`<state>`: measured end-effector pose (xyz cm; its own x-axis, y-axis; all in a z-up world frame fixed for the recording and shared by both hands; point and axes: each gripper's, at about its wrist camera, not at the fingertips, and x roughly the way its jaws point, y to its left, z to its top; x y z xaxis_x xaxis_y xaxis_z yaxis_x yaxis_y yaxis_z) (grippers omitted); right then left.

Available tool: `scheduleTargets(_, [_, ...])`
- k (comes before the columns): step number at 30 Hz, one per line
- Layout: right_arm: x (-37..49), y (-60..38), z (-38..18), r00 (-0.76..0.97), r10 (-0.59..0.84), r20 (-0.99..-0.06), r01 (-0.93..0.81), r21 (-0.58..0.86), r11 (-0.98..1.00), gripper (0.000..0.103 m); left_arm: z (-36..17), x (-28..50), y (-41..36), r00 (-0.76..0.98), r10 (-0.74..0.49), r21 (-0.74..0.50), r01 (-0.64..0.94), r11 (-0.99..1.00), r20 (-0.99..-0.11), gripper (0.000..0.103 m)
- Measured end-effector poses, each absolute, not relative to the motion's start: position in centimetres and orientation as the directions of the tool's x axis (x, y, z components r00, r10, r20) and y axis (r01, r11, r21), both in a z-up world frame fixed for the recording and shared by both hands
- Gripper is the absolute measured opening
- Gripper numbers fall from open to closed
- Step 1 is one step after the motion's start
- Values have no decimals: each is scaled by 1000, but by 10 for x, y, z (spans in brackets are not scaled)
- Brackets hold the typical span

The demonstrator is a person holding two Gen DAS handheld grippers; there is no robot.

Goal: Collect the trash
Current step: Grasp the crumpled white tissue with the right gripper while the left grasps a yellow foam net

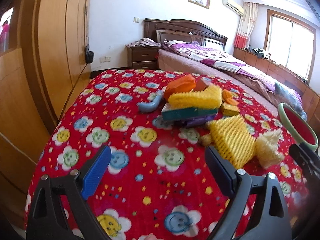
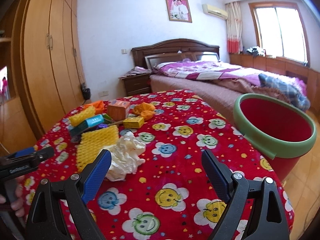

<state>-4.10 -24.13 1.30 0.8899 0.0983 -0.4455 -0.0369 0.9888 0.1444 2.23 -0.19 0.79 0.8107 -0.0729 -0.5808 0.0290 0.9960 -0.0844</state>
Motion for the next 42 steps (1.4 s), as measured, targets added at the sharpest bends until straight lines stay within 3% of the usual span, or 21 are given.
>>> scheduleTargets(10, [-33, -242, 20, 826, 133, -547, -44, 173, 984, 92, 41, 73, -30, 785, -194, -123, 149, 981, -589, 94])
scheduleTargets(15, [-31, -244, 20, 812, 137, -567, -42, 178, 983, 92, 39, 107, -36, 764, -172, -120, 124, 985, -621, 92])
scheduleTargets(21, [-23, -239, 18, 792, 136, -595, -53, 154, 987, 92, 21, 132, -28, 706, -219, -203, 108, 973, -673, 70])
scheduleTargets(26, [-14, -234, 13, 773, 148, -618, -62, 158, 985, 92, 17, 132, -29, 704, -270, -245, 140, 959, -657, 30])
scheduleTargets(29, [-8, -229, 9, 756, 166, -634, -80, 163, 983, 92, 18, 129, -30, 708, -293, -252, 166, 953, -642, 15])
scheduleTargets(34, [1, -221, 2, 724, 206, -658, -106, 189, 976, 90, 27, 119, -29, 723, -321, -261, 198, 945, -611, 11])
scheduleTargets(38, [5, -213, -5, 686, 264, -677, -151, 223, 963, 72, 37, 103, -27, 740, -346, -275, 223, 935, -577, 10])
scheduleTargets(42, [8, -206, -11, 658, 312, -685, -182, 257, 949, 46, 49, 82, -25, 755, -361, -278, 242, 929, -548, 10])
